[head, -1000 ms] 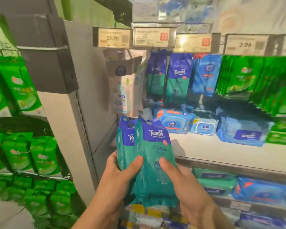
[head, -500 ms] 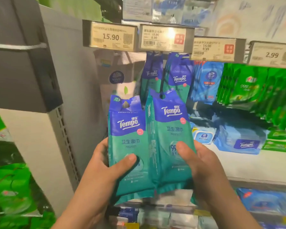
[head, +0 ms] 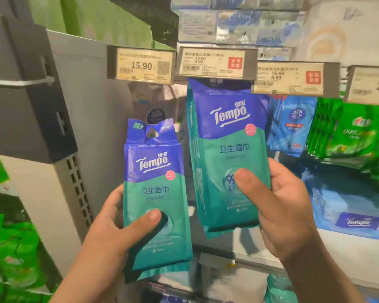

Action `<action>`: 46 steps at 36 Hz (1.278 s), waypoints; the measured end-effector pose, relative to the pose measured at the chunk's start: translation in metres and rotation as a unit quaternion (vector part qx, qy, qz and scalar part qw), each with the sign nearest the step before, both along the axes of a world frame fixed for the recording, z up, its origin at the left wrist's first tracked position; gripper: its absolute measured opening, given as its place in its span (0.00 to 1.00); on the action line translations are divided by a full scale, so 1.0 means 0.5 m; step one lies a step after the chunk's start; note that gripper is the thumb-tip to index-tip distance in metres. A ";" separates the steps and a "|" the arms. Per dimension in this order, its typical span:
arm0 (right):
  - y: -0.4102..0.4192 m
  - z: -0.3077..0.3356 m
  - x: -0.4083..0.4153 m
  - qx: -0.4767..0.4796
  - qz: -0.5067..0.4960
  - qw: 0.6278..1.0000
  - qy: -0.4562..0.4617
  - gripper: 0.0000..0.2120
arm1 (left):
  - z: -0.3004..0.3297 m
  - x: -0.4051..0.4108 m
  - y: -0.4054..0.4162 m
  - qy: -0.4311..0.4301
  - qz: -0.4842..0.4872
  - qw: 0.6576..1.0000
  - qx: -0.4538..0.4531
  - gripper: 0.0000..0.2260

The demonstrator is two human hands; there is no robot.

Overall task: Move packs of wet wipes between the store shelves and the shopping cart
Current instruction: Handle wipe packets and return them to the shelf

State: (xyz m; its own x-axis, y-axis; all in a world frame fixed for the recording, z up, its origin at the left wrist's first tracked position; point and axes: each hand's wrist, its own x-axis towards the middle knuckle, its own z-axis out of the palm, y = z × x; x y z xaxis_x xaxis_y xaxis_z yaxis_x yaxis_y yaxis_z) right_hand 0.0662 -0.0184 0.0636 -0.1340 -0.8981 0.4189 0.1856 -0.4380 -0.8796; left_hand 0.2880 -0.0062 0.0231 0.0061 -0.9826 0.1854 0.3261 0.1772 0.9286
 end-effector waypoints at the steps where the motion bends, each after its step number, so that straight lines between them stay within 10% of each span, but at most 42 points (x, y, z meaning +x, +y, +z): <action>1: -0.005 0.003 -0.002 0.002 0.004 1.000 -0.001 0.14 | -0.001 -0.002 0.000 0.006 0.003 1.000 0.000 0.30; 30: -0.033 -0.020 -0.017 -0.040 -0.070 0.991 0.111 0.18 | -0.013 -0.023 -0.008 0.030 0.018 0.999 0.015 0.46; 46: -0.069 -0.077 -0.002 0.099 -0.082 0.977 0.172 0.19 | -0.015 -0.010 -0.014 0.035 0.005 0.999 0.002 0.43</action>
State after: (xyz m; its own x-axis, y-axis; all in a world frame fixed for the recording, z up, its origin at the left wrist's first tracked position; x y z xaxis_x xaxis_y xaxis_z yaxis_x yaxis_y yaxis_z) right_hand 0.0654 -0.0528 0.0252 -0.1641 -0.9445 0.2846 -0.1940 -0.2520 -0.9481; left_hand 0.2829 -0.0132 0.0158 0.0294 -0.9831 0.1808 0.3883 0.1779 0.9042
